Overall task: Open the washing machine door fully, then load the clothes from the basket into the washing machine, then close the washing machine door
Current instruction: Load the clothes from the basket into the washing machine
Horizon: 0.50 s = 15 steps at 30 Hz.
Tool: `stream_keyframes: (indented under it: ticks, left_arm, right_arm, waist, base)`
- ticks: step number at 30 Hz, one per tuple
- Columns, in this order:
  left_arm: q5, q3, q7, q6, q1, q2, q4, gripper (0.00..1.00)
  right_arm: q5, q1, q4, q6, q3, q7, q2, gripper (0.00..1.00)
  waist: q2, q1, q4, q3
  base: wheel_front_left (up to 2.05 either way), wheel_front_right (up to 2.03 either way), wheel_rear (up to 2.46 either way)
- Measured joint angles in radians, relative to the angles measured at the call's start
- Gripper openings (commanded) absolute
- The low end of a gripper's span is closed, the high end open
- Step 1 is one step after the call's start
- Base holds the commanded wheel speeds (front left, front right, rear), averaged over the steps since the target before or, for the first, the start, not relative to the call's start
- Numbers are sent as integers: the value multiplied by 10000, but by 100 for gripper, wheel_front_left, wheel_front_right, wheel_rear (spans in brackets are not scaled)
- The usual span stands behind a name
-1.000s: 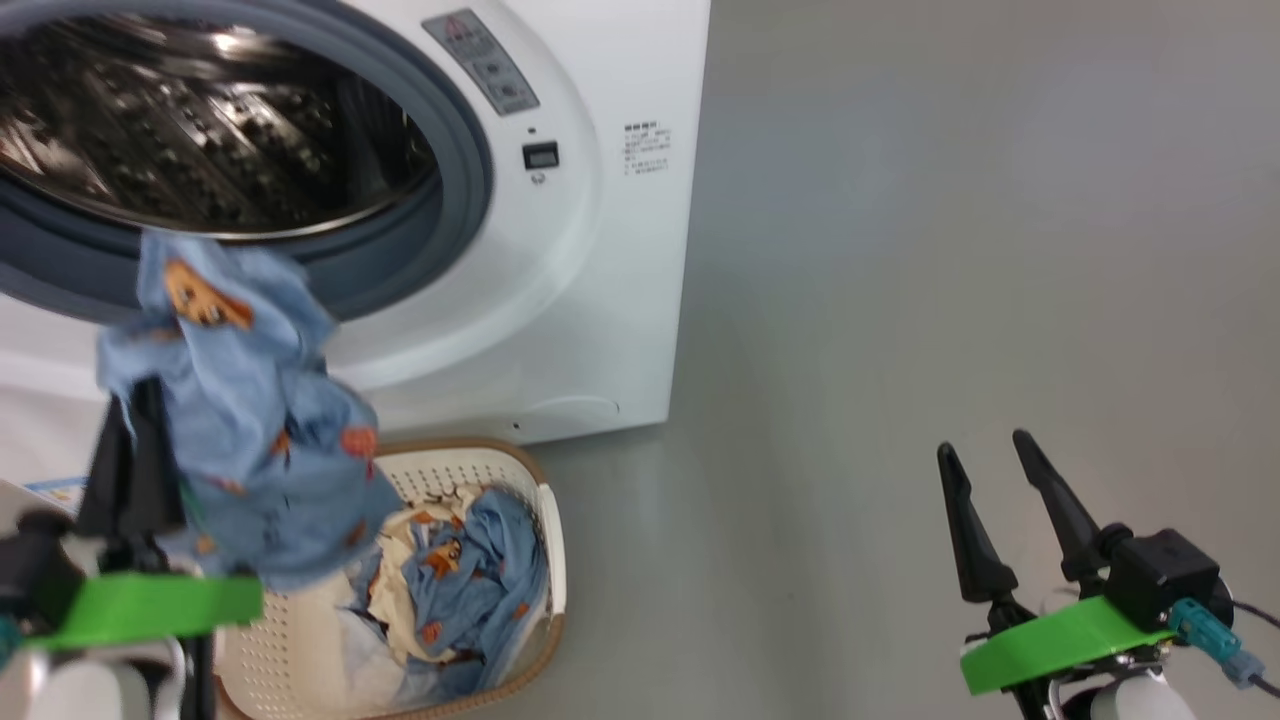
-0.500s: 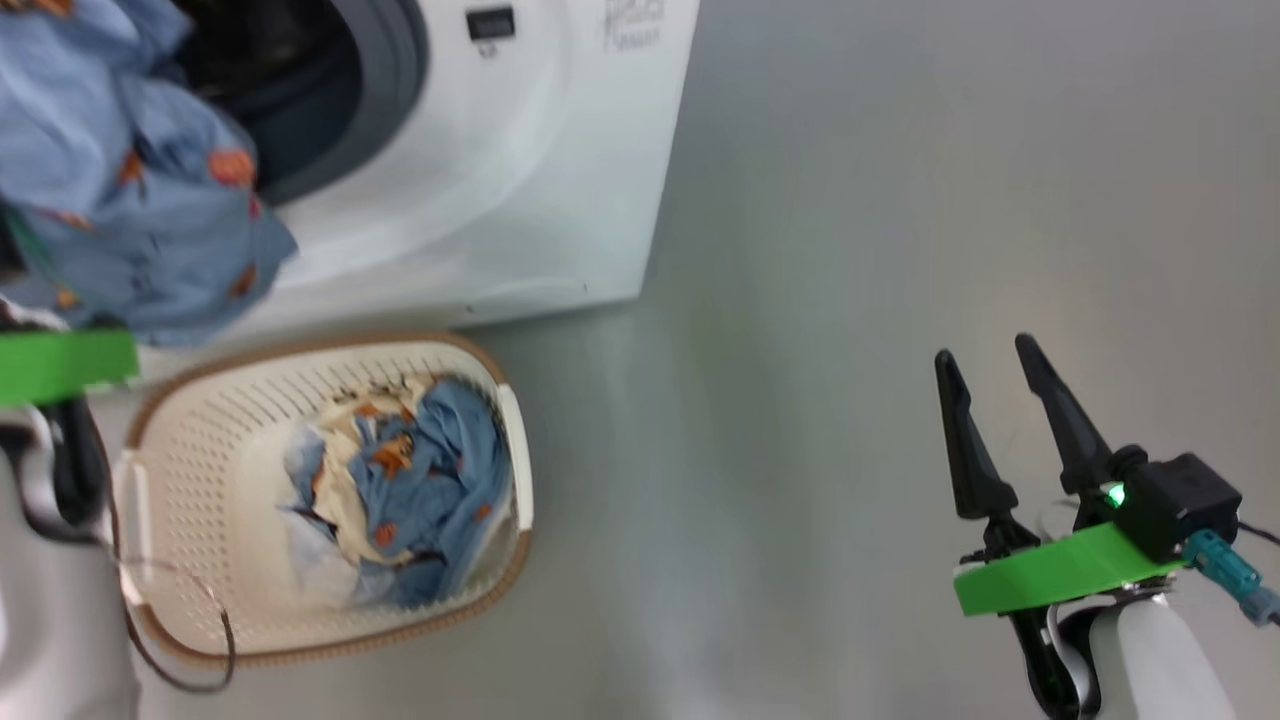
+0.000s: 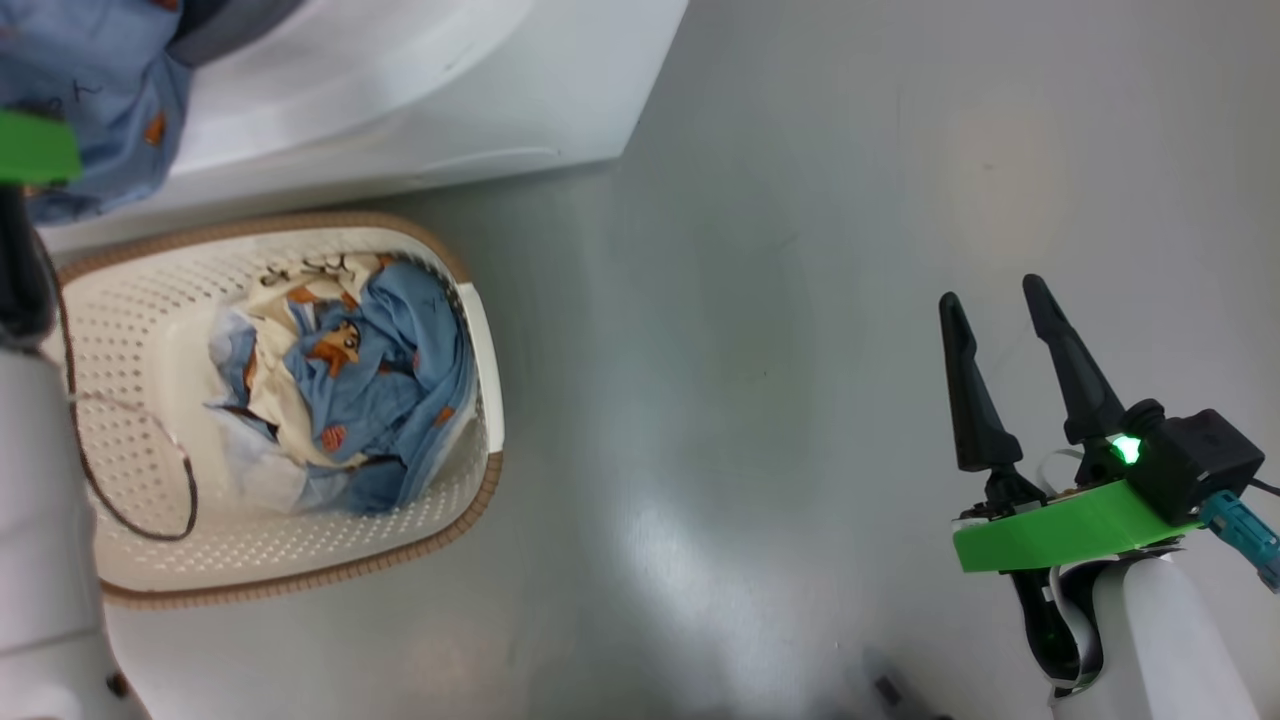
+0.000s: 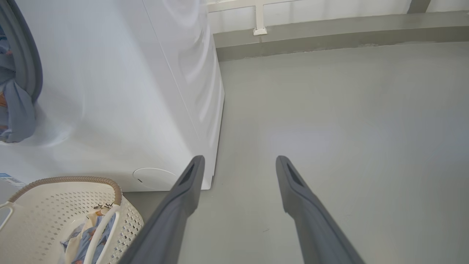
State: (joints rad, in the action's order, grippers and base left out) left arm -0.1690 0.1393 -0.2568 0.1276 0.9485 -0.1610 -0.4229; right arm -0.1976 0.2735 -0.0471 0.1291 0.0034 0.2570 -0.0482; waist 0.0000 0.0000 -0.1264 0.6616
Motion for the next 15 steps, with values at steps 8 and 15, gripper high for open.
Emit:
stream_keyframes:
  ticks: [8, 15]
  left_arm:
    - [-52, -970, 165, 2, 1662, -339, -2604, 0]
    - [-167, -1877, 876, 2, 3335, -838, -4115, 0]
  right_arm:
    - [-36, -2, -107, 0, 219, 0, -2, 100]
    - [-48, -7, -186, 0, 489, 0, -6, 100]
  waist:
    - [1, 0, 10, 382]
    - [0, 0, -74, 476]
  base:
    - [0, 0, 0]
    - [0, 0, 0]
